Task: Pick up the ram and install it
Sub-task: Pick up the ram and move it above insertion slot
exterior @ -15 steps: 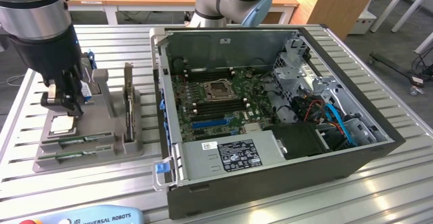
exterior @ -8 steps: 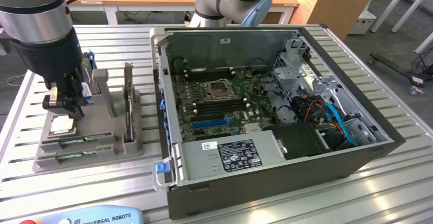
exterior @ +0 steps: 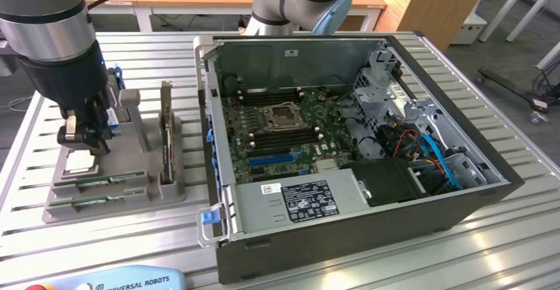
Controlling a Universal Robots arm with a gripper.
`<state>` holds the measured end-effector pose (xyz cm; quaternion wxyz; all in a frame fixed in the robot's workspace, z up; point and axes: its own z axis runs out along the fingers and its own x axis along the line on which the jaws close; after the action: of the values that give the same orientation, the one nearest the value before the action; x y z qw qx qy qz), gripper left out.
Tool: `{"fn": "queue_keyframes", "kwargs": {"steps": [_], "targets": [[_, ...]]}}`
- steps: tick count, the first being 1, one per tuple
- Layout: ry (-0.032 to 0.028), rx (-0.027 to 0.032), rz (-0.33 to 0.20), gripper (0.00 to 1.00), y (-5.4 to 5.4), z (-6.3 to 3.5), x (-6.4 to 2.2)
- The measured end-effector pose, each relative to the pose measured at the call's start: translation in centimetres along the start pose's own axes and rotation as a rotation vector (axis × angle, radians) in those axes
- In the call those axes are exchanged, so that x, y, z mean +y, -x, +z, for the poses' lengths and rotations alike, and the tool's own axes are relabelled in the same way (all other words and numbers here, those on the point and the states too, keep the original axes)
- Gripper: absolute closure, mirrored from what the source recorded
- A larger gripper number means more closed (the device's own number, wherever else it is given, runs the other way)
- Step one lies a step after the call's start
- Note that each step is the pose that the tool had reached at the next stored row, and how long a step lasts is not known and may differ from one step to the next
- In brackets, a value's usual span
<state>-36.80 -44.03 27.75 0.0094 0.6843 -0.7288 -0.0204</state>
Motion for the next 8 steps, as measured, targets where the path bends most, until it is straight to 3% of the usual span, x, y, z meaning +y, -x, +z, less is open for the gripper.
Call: {"fn": "queue_keyframes", "kwargs": {"steps": [8], "targets": [[0.0000,0.0000,0.000,0.64,-0.01,0.53,-0.02]]}}
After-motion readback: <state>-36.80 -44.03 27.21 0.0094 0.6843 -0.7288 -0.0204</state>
